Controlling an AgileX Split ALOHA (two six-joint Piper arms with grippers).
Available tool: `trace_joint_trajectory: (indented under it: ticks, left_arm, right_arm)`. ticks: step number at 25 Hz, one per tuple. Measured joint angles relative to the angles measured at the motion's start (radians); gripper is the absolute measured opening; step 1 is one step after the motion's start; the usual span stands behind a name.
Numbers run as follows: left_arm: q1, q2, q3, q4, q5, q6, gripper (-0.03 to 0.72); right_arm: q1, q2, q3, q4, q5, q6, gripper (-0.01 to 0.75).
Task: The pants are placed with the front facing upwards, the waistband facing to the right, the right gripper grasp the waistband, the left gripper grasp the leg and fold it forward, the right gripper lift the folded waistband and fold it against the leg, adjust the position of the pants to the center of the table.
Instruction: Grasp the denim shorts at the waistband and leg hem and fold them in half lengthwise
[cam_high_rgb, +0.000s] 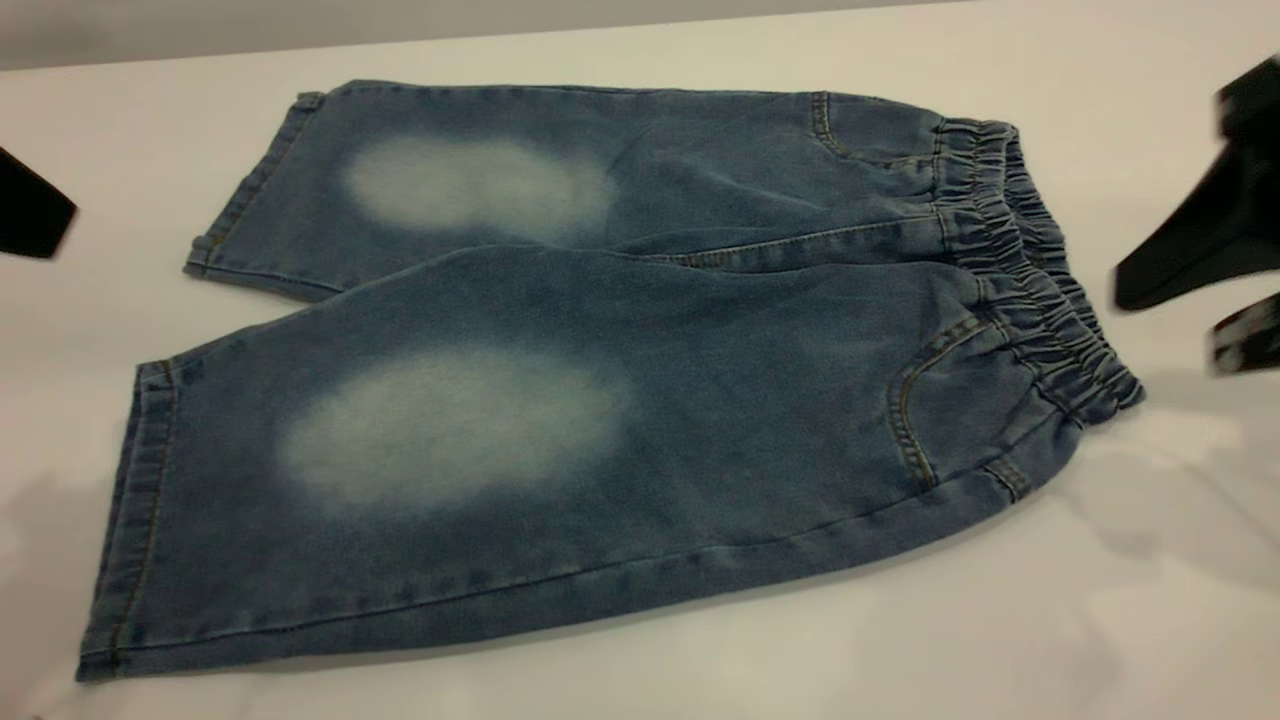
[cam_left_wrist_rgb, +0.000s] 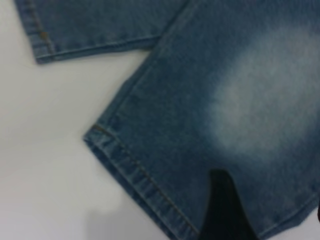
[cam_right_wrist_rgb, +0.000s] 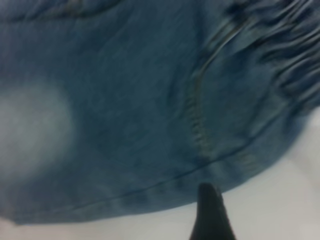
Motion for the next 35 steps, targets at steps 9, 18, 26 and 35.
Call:
trace_joint_trajectory:
  ticks: [9,18,26,35]
  left_arm:
    - [-0.149,0.094,0.000,0.003,-0.125,0.016,0.393]
    - [-0.233,0.163,-0.001,0.003,-0.142,0.015,0.393]
    - [-0.244,0.169,-0.002,0.004,-0.142,0.013,0.393]
    - [-0.244,0.169,-0.002,0.004,-0.142,0.043,0.393]
  right_arm:
    - [0.000,0.302,0.000,0.389,0.107,-0.466,0.408]
    - [-0.046,0.370,-0.024,0.394,0.034,-0.579,0.408]
    - [-0.142,0.370,-0.067,0.392,0.050,-0.602,0.408]
    - [-0.199,0.377,-0.095,0.390,0.049,-0.629,0.408]
